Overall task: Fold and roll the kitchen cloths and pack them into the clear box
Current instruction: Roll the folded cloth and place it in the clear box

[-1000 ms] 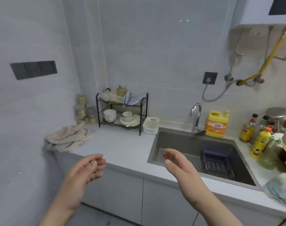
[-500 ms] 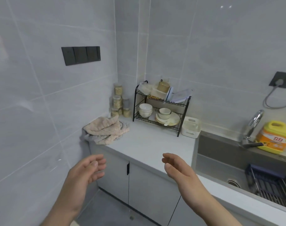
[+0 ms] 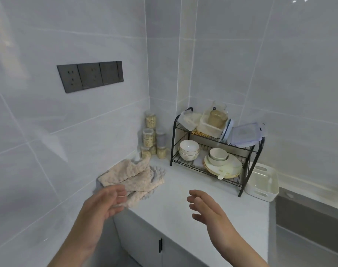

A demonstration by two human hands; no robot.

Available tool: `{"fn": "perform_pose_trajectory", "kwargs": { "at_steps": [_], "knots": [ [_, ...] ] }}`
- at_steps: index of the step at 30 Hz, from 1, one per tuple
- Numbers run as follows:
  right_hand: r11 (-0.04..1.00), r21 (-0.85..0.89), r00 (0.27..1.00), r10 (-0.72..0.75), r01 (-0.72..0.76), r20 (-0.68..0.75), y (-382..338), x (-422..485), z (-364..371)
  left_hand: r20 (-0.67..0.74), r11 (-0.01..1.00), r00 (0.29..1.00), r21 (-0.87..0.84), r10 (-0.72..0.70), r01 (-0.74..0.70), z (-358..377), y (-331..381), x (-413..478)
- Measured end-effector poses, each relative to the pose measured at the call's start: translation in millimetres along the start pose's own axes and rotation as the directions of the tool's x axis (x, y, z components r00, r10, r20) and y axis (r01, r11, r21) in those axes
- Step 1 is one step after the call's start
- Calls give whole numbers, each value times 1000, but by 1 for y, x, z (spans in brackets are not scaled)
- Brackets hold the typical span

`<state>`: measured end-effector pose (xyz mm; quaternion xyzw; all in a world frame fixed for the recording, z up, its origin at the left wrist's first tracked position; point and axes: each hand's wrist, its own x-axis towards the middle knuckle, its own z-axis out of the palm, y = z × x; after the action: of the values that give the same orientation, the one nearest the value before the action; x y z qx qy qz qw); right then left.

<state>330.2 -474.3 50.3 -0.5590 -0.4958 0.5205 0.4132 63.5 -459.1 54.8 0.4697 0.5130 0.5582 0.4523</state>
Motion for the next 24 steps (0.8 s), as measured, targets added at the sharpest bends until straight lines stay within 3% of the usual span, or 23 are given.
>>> {"fn": "perform_pose_trajectory", "kwargs": {
  "at_steps": [11,17,24],
  "knots": [
    [999,-28,999,-20,21,39,-17,131,28,-8,996,997,40,-73,74,-15,-11,129],
    [993,-122,1000,-1,-1,-15,-15,213,56,117,949,985,304,-128,87,-21,-45,233],
    [878,-465,994,94,-112,-61,11,327,114,349,719,901,692,-258,-62,-37,-96,350]
  ]
}}
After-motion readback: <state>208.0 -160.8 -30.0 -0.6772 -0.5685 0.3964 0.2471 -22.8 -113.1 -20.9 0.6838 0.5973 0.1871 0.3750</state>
